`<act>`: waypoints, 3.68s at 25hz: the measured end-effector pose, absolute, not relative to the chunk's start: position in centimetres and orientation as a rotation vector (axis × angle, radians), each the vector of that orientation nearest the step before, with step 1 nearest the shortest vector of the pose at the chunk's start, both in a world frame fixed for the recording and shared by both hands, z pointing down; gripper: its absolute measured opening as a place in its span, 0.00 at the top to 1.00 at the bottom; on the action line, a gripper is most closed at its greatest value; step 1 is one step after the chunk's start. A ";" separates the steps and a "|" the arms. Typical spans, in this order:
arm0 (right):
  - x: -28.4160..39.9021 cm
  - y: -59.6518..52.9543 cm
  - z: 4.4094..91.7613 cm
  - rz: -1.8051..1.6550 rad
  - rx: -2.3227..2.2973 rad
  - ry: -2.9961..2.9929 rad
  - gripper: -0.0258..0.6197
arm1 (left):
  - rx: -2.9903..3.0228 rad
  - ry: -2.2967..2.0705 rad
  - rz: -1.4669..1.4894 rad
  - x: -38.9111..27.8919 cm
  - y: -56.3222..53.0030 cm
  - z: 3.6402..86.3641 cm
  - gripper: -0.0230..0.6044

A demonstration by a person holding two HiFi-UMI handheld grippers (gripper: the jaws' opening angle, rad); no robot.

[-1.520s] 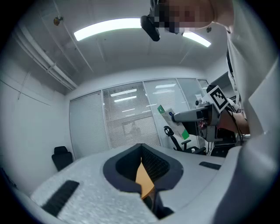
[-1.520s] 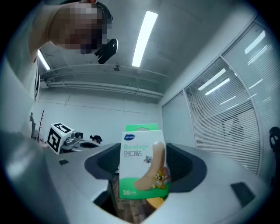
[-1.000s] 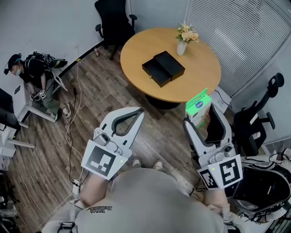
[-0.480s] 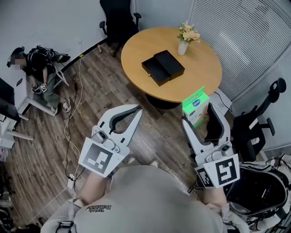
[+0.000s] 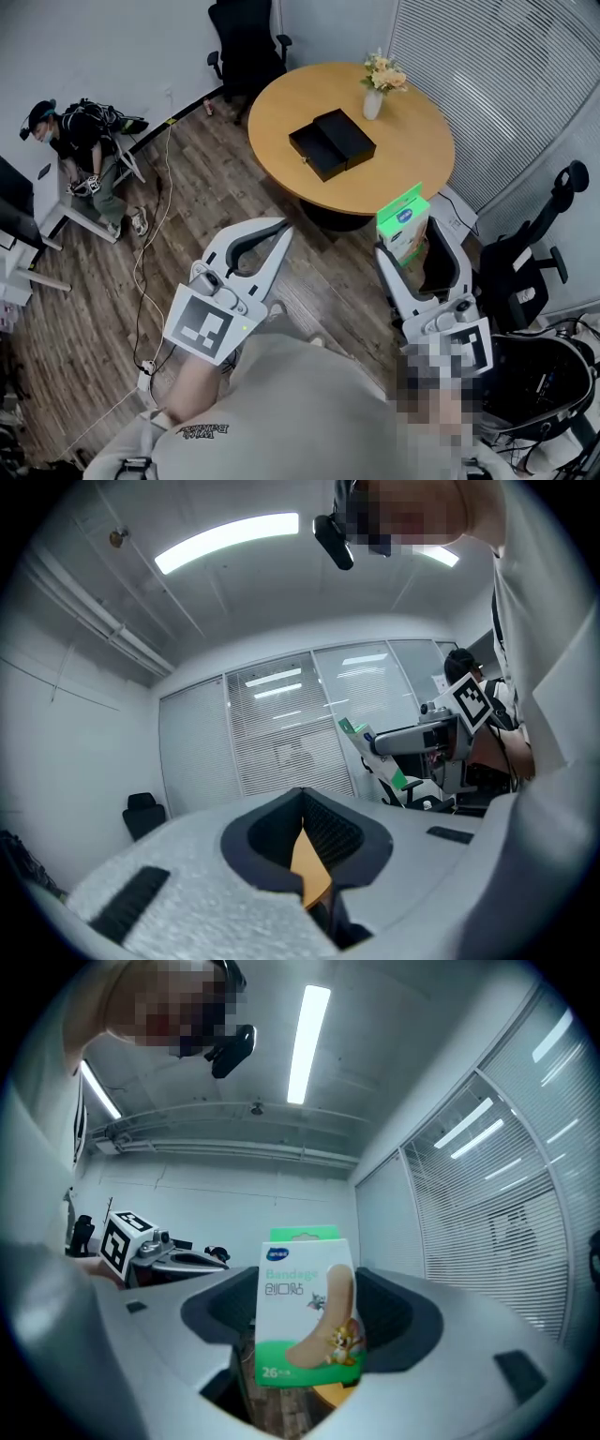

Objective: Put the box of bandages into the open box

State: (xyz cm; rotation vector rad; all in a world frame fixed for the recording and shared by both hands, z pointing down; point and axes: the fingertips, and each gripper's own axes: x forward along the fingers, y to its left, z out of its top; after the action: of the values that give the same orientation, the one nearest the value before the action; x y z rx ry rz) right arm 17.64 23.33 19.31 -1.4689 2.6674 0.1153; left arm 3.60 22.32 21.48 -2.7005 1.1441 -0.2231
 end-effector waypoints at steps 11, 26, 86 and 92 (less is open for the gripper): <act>18.0 21.6 20.3 0.095 -1.492 2.654 0.48 | -2.698 1.158 -0.203 3.2 20.8 22.1 0.93; 16.0 14.0 22.3 0.057 -1.527 2.706 0.48 | -2.758 1.147 -0.218 1.5 13.4 24.4 0.93; 7.5 -16.2 24.7 -0.123 -1.637 2.723 0.48 | -2.866 0.948 -0.305 -5.0 -18.0 26.6 0.93; 9.7 -17.7 26.0 -0.122 -1.638 2.792 0.48 | -2.882 0.982 -0.326 -2.6 -18.5 27.6 0.93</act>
State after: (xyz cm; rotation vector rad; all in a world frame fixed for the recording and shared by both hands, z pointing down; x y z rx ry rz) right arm 9.74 -17.74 26.03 -1.6383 2.7918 -0.1223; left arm -2.59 -18.47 27.61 -2.8824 0.9822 -0.3258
